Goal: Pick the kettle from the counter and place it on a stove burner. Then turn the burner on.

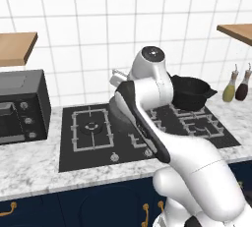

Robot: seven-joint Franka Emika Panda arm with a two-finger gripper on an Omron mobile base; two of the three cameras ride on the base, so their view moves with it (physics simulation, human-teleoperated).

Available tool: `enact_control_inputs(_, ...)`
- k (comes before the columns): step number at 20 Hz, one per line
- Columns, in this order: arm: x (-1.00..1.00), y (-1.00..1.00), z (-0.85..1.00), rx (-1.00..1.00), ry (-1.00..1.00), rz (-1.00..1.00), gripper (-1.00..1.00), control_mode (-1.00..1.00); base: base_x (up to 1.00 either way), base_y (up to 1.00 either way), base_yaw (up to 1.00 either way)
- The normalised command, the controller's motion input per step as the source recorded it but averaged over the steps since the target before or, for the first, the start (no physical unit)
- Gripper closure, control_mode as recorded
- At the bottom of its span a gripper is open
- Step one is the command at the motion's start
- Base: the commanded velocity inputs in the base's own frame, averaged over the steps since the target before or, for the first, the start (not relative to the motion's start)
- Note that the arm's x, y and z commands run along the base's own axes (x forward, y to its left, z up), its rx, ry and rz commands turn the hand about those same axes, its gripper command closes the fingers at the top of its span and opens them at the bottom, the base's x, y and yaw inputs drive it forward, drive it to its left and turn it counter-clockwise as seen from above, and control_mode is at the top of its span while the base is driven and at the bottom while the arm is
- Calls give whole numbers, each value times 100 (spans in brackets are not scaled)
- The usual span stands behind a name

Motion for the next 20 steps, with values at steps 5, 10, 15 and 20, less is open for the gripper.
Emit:
enact_control_inputs(5, 51, 81, -12, -2, 2, 11, 100, -100, 0, 0, 0)
enact_control_inputs(10, 43, 44, -7, -14, 3, 5, 100, -100, 0, 0, 0)
enact_control_inputs(15, 49, 27, -4, -15, 4, 10, 100, -100, 0, 0, 0)
enact_control_inputs(20, 60, 28, -27, -10, 1, 14, 100, -100, 0, 0, 0)
